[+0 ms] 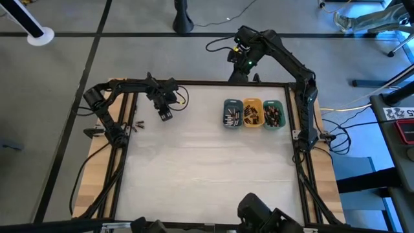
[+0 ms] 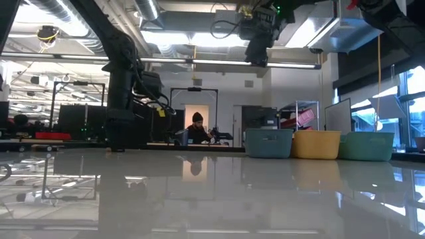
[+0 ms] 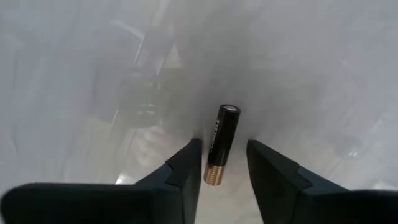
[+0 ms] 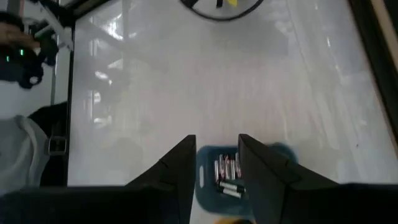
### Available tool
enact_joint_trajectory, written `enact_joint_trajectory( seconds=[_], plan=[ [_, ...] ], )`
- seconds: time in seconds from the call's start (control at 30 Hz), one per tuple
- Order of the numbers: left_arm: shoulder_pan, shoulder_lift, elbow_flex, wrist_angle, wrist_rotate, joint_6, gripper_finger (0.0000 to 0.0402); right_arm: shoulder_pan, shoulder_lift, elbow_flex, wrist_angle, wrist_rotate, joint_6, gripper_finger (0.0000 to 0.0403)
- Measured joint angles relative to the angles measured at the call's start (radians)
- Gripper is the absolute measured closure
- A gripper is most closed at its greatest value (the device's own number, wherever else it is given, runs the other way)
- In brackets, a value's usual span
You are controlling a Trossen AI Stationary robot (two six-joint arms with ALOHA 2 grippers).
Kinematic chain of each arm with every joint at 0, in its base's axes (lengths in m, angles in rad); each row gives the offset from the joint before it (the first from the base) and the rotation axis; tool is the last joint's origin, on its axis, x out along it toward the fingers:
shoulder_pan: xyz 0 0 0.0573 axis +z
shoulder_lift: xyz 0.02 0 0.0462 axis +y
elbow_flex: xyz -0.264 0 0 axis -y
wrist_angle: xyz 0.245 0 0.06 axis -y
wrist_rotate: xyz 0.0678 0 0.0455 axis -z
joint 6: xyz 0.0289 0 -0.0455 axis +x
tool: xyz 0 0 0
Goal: Sort batteries
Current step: Put the black into the yellow bin, then put the black battery into the yellow bin
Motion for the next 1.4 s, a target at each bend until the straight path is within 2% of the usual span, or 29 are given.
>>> enact_joint_trajectory(
  seconds=[0.23,0.43,0.67,0.83,0.93,1.0,1.1,1.17,1.4],
  plan=[
    [-0.003,-0.004,-0.002,-0.006,0.010,0.009,0.0379,-0.022,-0.024,0.000,-0.032,0.007,-0.055,0.0281],
    [-0.020,-0.028,0.005,-0.012,0.012,-0.035,0.0380,-0.074,-0.031,-0.002,-0.028,-0.042,-0.088,0.0281],
    [-0.072,-0.190,0.045,0.005,0.086,-0.118,0.0388,-0.205,-0.037,-0.106,-0.030,-0.285,-0.157,0.0281],
    [-0.129,-0.308,0.046,0.120,0.114,-0.172,0.0386,-0.311,-0.098,-0.314,-0.034,-0.570,-0.292,0.0281],
    [-0.175,-0.343,0.046,0.245,0.149,-0.207,0.0387,-0.333,-0.136,-0.468,-0.036,-0.729,-0.386,0.0281],
    [-0.207,-0.352,0.046,0.375,0.173,-0.242,0.0388,-0.330,-0.165,-0.560,-0.035,-0.761,-0.443,0.0281],
    [-0.257,-0.336,0.047,0.590,0.198,-0.306,0.0388,-0.298,-0.214,-0.674,-0.035,-0.755,-0.502,0.0281],
    [-0.290,-0.309,0.047,0.719,0.206,-0.349,0.0385,-0.270,-0.245,-0.731,-0.036,-0.711,-0.528,0.0281],
    [-0.394,-0.200,0.048,1.096,0.207,-0.418,0.0385,-0.178,-0.391,-0.822,0.080,-0.626,-0.498,0.0281]
  ],
)
